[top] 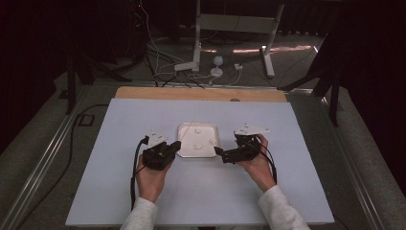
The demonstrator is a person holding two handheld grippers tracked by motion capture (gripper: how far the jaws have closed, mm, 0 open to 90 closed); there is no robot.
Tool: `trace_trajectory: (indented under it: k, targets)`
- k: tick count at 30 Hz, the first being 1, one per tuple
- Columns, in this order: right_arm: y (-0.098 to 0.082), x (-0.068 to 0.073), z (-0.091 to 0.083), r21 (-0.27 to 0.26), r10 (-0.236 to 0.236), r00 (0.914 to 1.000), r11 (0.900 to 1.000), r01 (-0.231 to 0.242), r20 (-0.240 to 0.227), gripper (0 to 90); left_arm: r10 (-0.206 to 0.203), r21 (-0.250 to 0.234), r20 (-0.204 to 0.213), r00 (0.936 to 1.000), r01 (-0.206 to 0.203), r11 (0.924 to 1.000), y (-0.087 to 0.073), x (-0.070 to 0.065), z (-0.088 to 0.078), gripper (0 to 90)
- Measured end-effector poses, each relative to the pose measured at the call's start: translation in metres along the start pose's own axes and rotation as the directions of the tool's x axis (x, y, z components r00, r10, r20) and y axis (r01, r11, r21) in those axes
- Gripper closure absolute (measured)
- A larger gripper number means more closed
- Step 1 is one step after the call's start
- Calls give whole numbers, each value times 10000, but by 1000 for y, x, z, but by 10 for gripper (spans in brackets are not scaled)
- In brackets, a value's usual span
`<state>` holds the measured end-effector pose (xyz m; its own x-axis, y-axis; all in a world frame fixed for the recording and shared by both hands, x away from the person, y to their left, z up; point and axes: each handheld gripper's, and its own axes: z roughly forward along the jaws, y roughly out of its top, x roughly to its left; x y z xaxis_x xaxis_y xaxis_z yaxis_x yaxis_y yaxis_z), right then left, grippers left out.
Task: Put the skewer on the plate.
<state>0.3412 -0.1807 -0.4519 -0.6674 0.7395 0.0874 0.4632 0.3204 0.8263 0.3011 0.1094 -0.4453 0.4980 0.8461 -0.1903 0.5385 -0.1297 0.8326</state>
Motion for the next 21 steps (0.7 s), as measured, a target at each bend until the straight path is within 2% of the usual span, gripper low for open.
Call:
trace_trajectory:
  k: [21]
  targets:
    - [-22, -15, -37, -349, 131, 9990, 9993, -116, 427, 0, -400, -150, -412, 9984, 394, 9991, 9, -4, 25, 894]
